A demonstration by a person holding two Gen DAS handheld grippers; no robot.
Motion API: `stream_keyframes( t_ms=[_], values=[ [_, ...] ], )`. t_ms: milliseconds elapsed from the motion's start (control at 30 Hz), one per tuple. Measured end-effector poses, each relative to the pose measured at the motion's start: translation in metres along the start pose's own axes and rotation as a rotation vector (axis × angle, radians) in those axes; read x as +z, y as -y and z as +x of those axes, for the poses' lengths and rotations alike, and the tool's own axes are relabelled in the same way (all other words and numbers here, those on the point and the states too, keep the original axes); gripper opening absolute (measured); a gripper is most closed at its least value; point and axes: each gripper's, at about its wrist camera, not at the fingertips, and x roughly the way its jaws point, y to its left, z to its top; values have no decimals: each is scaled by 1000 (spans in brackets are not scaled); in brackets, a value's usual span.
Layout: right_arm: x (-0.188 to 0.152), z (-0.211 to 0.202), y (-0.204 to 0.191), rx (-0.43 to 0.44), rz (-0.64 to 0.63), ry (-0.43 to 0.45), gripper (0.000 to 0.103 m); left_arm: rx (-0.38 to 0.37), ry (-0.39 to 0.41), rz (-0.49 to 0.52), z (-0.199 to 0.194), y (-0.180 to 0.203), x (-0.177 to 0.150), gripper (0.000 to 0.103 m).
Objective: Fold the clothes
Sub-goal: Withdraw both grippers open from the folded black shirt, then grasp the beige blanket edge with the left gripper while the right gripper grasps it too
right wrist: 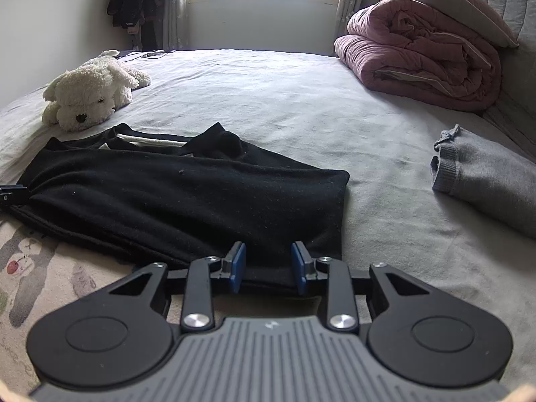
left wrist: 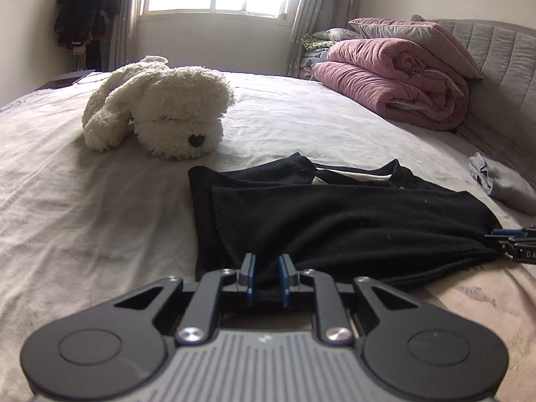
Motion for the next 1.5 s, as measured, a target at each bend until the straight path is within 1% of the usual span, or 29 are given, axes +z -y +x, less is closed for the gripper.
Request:
stream_keyframes(
  t_ms=[33,67,100,133,167,200,300,333,400,433,567,600,700,800,967,1100,1200,1300,1500],
  values=[
    [1,-7,1,16,17,10,36,3,9,-9,-6,1,2,17],
    [0,-12,2,29,30,19,40,-3,27,-27,-13,0,2,21],
    [-3,-14,5,40,35,24,42,-7,35,-42,-15,-3,0,30],
    [-6,-13,7,48,38,16,41,2,10,-50,-10,-7,-5,32],
    [-10,-9,9,57,39,-4,40,3,-5,-65,-6,-12,-9,29],
    [-11,-9,11,70,51,-4,40,-9,-5,-95,-6,-17,-11,29],
    [-7,-19,18,100,117,-16,41,-8,-21,-152,-15,-16,-3,30],
    [-8,-26,21,105,146,-12,43,-8,-20,-155,-21,-14,-3,31],
    [-13,-39,27,111,190,-20,45,-12,-18,-146,-34,-9,-5,39],
    [-16,-45,30,109,202,-28,46,-13,-25,-146,-40,-8,-7,40],
    [-35,-70,36,84,210,-55,46,-9,-57,-200,-62,-13,-23,42],
    [-40,-77,38,86,223,-59,46,-10,-62,-217,-68,-15,-28,44],
    [-52,-93,44,83,266,-71,47,-10,-72,-261,-83,-19,-40,44],
    [-65,-105,48,77,301,-100,47,-4,-81,-282,-96,-18,-50,44],
    [-82,-127,52,80,340,-119,47,23,-102,-268,-117,-16,-63,46],
    [-95,-144,51,91,349,-126,47,24,-113,-321,-132,-25,-75,46],
    [-107,-155,51,111,345,-133,47,5,-126,-363,-141,-31,-82,46],
    [-120,-167,54,147,366,-140,47,-30,-151,-367,-149,-31,-87,46],
    [-139,-182,72,261,491,-150,47,-133,-195,-378,-166,-39,-104,46]
  ],
)
